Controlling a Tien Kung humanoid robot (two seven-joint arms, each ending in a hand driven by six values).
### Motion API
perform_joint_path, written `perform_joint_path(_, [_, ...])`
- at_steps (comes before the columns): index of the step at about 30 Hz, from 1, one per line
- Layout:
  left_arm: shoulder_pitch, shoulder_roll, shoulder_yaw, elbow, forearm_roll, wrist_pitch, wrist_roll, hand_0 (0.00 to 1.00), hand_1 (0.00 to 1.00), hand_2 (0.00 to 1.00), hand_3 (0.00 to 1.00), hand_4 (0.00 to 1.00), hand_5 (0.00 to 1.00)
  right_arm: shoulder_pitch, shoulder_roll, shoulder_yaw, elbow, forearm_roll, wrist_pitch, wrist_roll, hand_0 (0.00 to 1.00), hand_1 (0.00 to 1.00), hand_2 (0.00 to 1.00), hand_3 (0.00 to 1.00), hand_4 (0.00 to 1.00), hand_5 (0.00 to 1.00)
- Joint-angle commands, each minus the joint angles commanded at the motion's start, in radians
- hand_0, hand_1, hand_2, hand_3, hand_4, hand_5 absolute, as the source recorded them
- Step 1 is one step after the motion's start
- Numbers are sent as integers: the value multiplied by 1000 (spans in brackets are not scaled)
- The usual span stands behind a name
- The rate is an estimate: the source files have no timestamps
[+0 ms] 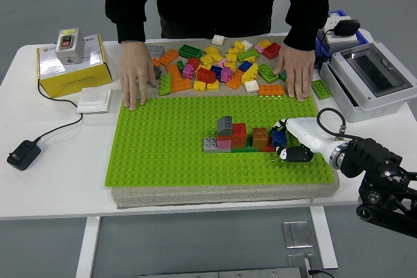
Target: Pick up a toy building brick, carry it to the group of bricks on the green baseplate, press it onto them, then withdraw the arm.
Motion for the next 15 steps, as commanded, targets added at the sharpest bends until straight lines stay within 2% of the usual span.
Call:
perform_joint_path(1, [0, 0, -1, 0, 1, 0, 1, 686, 645, 556, 666, 117, 664, -1, 0, 0, 0, 0, 0, 0, 43, 169, 745, 808, 487, 367])
perform_joint_path(15, [2, 1, -5, 0, 13, -2, 8, 686, 647, 560, 666, 115, 661, -3, -2, 9, 6, 0, 11, -2, 43, 174, 754, 820, 501, 365])
